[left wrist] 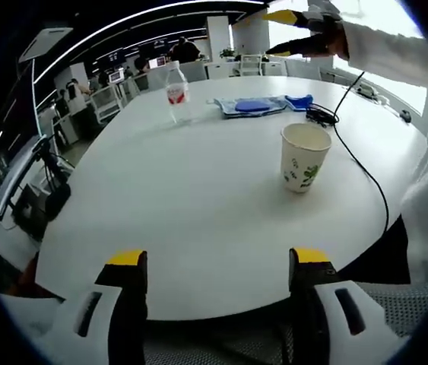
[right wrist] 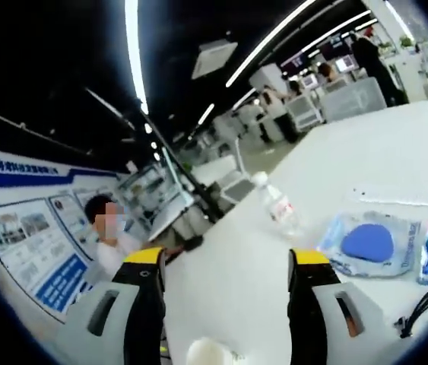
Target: Arrange the tabletop items into an orderly group along one side of the table until the central work area is clear of visible clutter.
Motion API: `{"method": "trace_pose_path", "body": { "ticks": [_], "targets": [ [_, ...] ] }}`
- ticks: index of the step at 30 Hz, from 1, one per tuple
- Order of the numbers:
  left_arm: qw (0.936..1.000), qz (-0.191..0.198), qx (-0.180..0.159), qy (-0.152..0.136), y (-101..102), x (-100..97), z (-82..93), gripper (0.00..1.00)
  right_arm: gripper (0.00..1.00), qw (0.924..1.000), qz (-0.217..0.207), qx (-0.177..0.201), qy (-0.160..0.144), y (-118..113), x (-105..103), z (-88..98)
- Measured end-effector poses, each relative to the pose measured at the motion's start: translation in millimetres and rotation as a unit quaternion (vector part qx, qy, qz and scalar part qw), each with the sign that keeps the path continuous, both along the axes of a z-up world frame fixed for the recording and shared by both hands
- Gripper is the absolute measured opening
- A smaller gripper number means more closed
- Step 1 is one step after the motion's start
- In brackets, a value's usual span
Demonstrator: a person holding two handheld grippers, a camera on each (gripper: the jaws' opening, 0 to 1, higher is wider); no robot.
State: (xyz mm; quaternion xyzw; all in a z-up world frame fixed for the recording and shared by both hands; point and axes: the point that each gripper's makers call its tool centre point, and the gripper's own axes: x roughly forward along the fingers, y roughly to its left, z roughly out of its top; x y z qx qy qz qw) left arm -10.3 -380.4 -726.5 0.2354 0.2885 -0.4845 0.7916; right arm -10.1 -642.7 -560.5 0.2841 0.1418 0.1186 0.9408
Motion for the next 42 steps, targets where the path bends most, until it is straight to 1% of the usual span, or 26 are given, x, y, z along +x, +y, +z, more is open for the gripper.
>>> {"method": "trace_pose_path", "body": {
  "ticks": [3,5,6,10,13,15,19,22,26,30,37,42],
  "targets": [
    [0.9999,-0.004,-0.014,-0.007,-3,-0.2,6.0,0.79,0.63,0.9998,-0.003,-0.013,0.013,7,-12,-6.3],
    [0.9999,-0.005,-0.015,-0.008,-4,-0.1,6.0,0.78,0.63,0.9994,-0.006,-0.026,0.021,11,-21,-11.0],
    [0.9999,-0.005,-0.014,-0.006,-4,-0.4,5.5,0.78,0.63,0.9991,-0.005,-0.032,0.028,13,-27,-14.3],
    [0.9999,-0.006,-0.012,0.002,-4,-2.4,3.6,0.76,0.62,0.9981,0.001,-0.048,0.038,17,-41,-25.0],
    [0.9999,-0.005,-0.013,0.001,-4,-2.1,4.3,0.76,0.62,0.9972,0.002,-0.048,0.058,19,-55,-37.8],
    [0.9999,-0.003,-0.015,0.003,-4,-2.0,4.9,0.76,0.61,0.9968,0.002,-0.046,0.065,20,-61,-43.2],
    [0.9999,-0.001,-0.015,0.001,-3,-0.8,5.3,0.76,0.61,0.9964,0.002,-0.044,0.073,19,-69,-47.1],
    [0.9999,-0.005,-0.01,0.001,-3,-1.9,3.6,0.76,0.6,0.9963,0.001,-0.043,0.074,19,-72,-46.9],
    [0.9999,-0.006,-0.006,0.012,-2,-4.5,0.2,0.74,0.58,0.9967,0.011,-0.042,0.068,25,-76,-44.5],
    [0.9999,-0.009,-0.004,0.011,-3,-5.7,0.4,0.74,0.58,0.9957,0.027,-0.06,0.066,34,-78,-45.4],
    [0.9999,-0.008,-0.004,0.012,-3,-5.6,0.1,0.74,0.57,0.9952,0.042,-0.059,0.066,46,-80,-47.4],
    [0.9999,-0.007,-0.005,0.012,-3,-5.9,0.5,0.74,0.56,0.9954,0.045,-0.051,0.067,49,-79,-48.0]
  ]
}}
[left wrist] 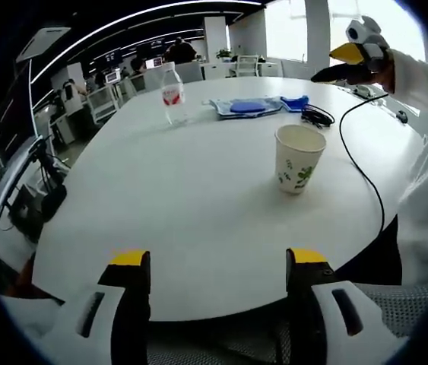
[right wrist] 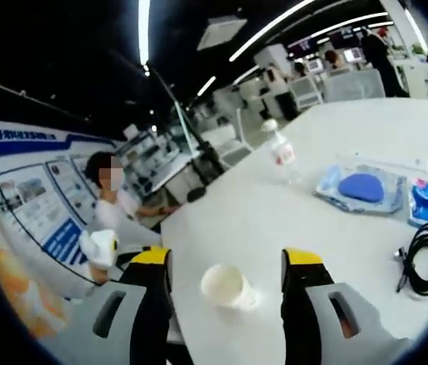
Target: Arrange the tabletop items into an orderly group along one side of the table until the central work area is clear of visible clutter.
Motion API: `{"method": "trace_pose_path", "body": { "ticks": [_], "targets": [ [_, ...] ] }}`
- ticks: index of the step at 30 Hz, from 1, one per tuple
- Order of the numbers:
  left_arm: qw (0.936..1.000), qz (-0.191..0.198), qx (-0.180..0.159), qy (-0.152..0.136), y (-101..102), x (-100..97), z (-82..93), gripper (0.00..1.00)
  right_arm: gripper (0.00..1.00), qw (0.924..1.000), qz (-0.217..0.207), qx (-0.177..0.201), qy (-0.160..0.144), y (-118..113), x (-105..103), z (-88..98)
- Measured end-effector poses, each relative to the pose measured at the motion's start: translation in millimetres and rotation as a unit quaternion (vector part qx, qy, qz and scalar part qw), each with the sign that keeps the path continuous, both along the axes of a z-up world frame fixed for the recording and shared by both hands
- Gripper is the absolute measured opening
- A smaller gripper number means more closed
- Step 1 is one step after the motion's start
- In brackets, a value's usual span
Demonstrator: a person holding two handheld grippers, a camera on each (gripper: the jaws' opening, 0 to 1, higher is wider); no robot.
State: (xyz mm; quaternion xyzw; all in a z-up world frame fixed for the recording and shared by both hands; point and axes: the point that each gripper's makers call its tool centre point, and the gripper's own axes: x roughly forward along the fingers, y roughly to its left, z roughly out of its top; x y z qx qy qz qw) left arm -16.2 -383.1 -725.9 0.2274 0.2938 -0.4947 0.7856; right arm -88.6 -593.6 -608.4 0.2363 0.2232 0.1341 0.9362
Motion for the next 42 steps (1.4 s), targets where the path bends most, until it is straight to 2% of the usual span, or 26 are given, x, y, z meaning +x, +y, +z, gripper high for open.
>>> {"method": "trace_pose_path", "body": {
  "ticks": [9,19,32,42],
  "targets": [
    [1.0,-0.001,-0.001,0.001,0,-0.5,-0.3,0.73,0.56,0.9997,0.016,-0.016,0.001,7,1,2.1],
    [1.0,-0.001,0.001,0.003,0,-1.1,-0.7,0.71,0.55,0.9998,0.022,-0.001,-0.001,11,3,4.4],
    [1.0,0.001,0.001,0.003,0,-0.3,-1.1,0.72,0.55,0.9994,0.033,0.001,-0.004,13,1,5.9],
    [1.0,0.002,0.002,0.004,0,-0.2,-1.2,0.71,0.54,0.9991,0.04,0.012,0.0,17,3,2.2]
  ]
}}
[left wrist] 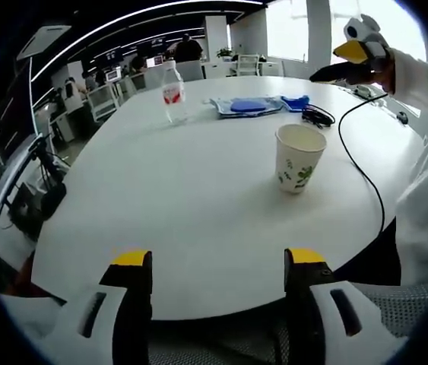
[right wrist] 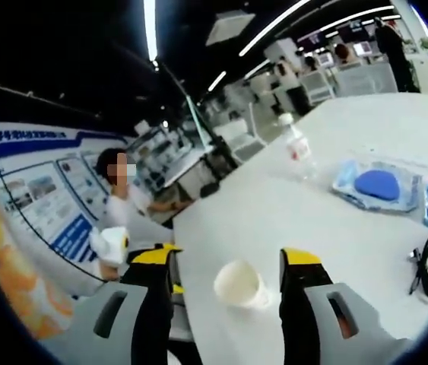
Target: Arrange the tabletop items into an orderly group along one side of the table until the central work area is clear of visible clutter.
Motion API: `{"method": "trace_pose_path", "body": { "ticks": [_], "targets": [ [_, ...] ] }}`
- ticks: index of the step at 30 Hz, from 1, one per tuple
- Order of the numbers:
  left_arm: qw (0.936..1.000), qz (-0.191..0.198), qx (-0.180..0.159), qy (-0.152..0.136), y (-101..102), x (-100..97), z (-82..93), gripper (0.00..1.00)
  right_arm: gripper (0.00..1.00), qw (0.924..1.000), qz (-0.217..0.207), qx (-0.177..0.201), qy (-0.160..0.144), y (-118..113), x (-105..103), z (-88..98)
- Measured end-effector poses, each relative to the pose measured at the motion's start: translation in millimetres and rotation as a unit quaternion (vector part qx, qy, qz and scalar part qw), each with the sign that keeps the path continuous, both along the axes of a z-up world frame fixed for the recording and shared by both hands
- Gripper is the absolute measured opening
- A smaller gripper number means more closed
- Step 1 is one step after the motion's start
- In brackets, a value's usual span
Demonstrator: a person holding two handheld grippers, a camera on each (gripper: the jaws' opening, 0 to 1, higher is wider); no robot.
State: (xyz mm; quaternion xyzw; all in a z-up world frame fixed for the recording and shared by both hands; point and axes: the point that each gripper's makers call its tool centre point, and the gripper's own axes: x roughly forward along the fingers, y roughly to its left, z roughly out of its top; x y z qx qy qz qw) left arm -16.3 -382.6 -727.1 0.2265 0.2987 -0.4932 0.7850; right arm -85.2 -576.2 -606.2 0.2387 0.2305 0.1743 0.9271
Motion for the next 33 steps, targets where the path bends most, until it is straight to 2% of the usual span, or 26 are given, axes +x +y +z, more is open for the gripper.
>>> {"method": "trace_pose_path", "body": {
  "ticks": [3,8,13,21,24,28,29,31,32,33],
  "targets": [
    [1.0,-0.001,0.002,0.001,0,-0.6,-0.8,0.71,0.55,1.0,0.001,-0.005,-0.001,0,0,0.7],
    [1.0,-0.001,0.001,0.001,0,-0.7,-0.4,0.71,0.55,0.9991,0.018,-0.037,0.006,1,-2,-2.8],
    [1.0,0.0,0.001,0.001,0,0.0,-0.3,0.71,0.55,0.9988,0.024,-0.043,-0.001,3,-3,2.8],
    [1.0,-0.002,0.001,0.0,0,-0.4,-0.2,0.71,0.55,0.993,0.069,-0.095,0.01,15,-10,-4.1],
    [1.0,-0.003,0.002,0.0,0,-0.6,-0.2,0.71,0.55,0.9855,0.11,-0.128,0.015,28,-14,-9.0],
    [1.0,-0.002,0.002,-0.002,0,0.6,0.1,0.7,0.53,0.9683,0.164,-0.187,0.022,48,-16,-18.2],
    [1.0,-0.002,0.003,-0.002,0,0.6,-0.2,0.7,0.52,0.9623,0.178,-0.204,0.022,52,-16,-20.6],
    [1.0,-0.003,0.003,-0.002,0,0.3,-0.2,0.7,0.49,0.9447,0.211,-0.25,0.022,63,-15,-28.0],
    [1.0,-0.004,0.003,-0.003,0,0.2,-0.2,0.7,0.47,0.9316,0.239,-0.273,0.022,71,-15,-33.0],
    [1.0,-0.005,0.004,-0.003,0,-0.1,-0.4,0.7,0.45,0.9229,0.258,-0.285,0.021,77,-15,-36.4]
  ]
}}
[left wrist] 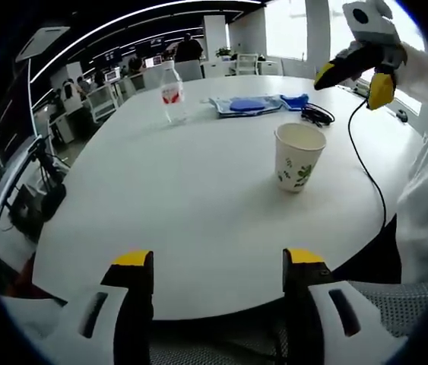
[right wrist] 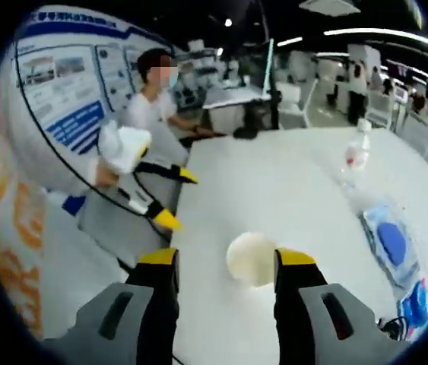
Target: Arrange the tabletop items into an orderly group along one side of the table until the central work area is clear of visible clutter.
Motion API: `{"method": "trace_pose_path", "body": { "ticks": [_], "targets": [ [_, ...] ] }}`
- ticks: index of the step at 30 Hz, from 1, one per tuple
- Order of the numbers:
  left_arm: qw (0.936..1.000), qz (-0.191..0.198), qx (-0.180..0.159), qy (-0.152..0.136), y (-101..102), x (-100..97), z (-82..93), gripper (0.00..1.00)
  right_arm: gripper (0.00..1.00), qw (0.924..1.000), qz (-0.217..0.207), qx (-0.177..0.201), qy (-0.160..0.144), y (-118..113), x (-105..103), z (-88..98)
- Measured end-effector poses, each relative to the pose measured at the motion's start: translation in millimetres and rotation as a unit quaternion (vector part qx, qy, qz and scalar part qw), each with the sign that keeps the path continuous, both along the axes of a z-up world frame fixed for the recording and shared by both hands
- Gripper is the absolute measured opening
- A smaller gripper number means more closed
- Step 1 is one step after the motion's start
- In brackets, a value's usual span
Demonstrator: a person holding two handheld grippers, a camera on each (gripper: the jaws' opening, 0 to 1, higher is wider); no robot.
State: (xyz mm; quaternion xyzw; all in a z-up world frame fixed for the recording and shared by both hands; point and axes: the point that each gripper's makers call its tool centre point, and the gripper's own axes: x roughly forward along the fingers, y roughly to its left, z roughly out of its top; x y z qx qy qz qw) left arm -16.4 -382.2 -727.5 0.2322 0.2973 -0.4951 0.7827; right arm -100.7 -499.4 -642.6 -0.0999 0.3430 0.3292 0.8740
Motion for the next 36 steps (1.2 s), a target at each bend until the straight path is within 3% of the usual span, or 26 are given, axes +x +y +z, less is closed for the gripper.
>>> {"method": "trace_pose_path", "body": {
  "ticks": [4,7,12,18,24,36],
  "targets": [
    [1.0,-0.001,0.003,-0.002,1,0.2,-0.8,0.69,0.37,0.9971,0.039,-0.061,0.022,9,4,-20.6],
    [1.0,-0.001,0.002,-0.003,1,0.5,-0.4,0.68,0.37,0.992,0.063,-0.102,0.039,8,3,-35.1],
    [1.0,-0.002,0.004,-0.006,1,0.5,-0.3,0.67,0.35,0.9911,0.061,-0.104,0.056,7,3,-45.5],
    [1.0,-0.001,0.003,-0.007,1,0.6,0.7,0.64,0.26,0.9867,0.058,-0.132,0.074,-3,6,-60.8],
    [1.0,-0.001,0.002,-0.005,1,-0.1,0.7,0.61,0.0,0.9883,0.039,-0.124,0.079,-8,15,-66.9],
    [1.0,0.002,0.001,-0.009,1,1.6,2.0,0.59,0.0,0.9907,0.019,-0.118,0.064,-26,34,-52.0]
  ]
}}
